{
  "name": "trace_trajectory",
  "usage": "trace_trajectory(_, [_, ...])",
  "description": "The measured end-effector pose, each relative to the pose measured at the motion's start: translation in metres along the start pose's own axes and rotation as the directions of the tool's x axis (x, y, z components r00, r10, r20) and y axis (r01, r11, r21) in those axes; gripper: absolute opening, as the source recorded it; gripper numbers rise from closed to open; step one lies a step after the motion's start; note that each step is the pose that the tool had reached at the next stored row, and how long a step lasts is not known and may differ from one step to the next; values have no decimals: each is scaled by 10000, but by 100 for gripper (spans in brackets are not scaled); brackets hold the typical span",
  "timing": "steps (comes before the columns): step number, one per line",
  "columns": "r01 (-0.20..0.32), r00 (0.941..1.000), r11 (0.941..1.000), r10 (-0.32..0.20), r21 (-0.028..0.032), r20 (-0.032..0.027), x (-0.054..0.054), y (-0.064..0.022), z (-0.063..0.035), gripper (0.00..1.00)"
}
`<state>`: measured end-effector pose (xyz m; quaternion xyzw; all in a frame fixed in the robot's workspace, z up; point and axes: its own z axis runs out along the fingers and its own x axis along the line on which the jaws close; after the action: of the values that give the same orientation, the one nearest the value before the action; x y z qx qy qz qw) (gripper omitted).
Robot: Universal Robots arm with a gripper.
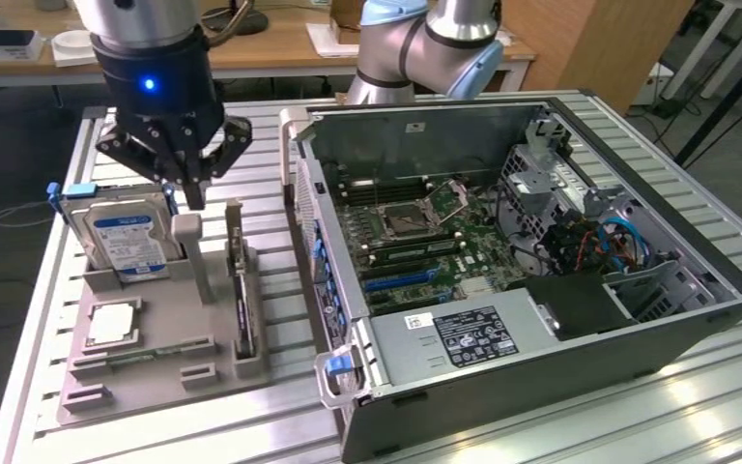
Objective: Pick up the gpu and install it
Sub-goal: 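Pick up the gpu and move the gpu toward the slot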
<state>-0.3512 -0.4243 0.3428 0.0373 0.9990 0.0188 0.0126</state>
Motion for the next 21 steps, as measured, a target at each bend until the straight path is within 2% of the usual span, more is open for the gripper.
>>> trace_trajectory(8, [1, 10000, 10000, -1, 1, 0, -24, -323, 133, 11])
trace_trajectory(9, [1, 10000, 10000, -1, 0, 0, -26, -363, 150, 16])
trace_trajectory(10, [1, 10000, 10000, -1, 1, 0, -28, -403, 166, 16])
trace_trajectory(12, [0, 10000, 10000, 0, 1, -1, -33, -480, 199, 29])
trace_trajectory(15, [-1, 10000, 10000, 1, 10, -1, -46, -506, 245, 35])
trace_trajectory(16, [-4, 10000, 10000, 4, 10, -1, -85, -504, 264, 42])
trace_trajectory(21, [-3, 10000, 10000, 3, 9, 0, -307, -489, 361, 42])
